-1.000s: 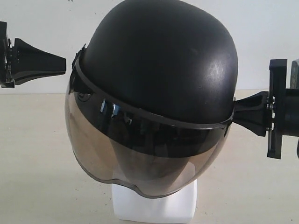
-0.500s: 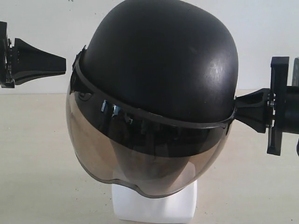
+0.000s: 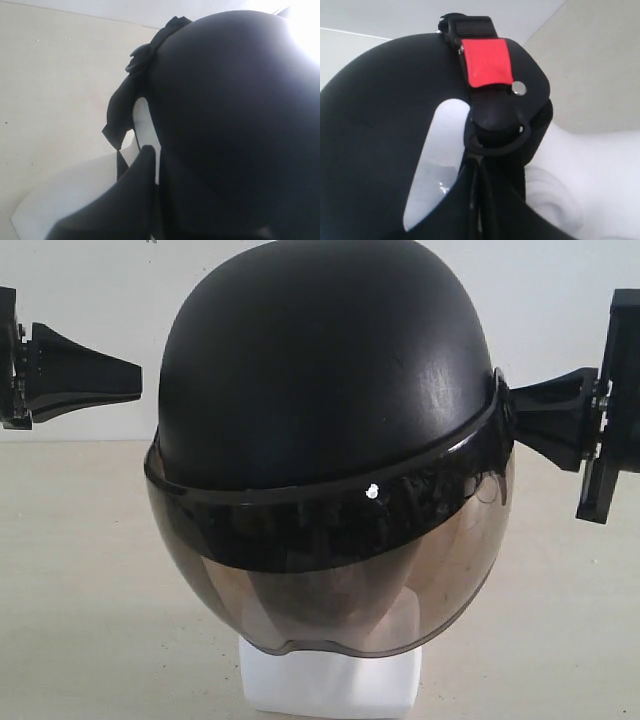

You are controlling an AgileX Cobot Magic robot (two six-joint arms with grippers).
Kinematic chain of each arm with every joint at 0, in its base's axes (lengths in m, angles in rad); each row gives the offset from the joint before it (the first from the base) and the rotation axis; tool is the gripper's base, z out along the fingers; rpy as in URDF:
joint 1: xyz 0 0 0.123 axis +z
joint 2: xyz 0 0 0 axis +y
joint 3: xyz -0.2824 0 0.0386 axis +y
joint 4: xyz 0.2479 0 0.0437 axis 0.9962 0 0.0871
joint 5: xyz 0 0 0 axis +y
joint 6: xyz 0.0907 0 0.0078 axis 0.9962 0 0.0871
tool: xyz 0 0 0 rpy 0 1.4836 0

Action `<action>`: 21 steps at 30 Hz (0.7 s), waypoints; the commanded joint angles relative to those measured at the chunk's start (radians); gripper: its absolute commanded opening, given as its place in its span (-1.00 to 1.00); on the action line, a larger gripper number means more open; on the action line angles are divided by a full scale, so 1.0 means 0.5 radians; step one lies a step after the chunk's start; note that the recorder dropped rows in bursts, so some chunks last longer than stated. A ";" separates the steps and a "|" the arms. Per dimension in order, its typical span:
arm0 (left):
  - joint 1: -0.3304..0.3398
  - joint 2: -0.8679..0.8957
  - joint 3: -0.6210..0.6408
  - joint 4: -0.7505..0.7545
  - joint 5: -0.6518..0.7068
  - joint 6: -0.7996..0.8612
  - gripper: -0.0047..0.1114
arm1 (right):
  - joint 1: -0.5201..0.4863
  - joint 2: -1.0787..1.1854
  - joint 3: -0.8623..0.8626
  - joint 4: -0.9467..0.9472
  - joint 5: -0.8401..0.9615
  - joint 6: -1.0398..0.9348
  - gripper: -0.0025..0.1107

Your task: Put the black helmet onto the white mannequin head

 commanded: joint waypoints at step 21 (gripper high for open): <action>-0.004 -0.023 0.011 -0.007 -0.004 -0.015 -0.84 | -0.003 -0.275 -0.025 -0.304 -0.389 0.297 -0.96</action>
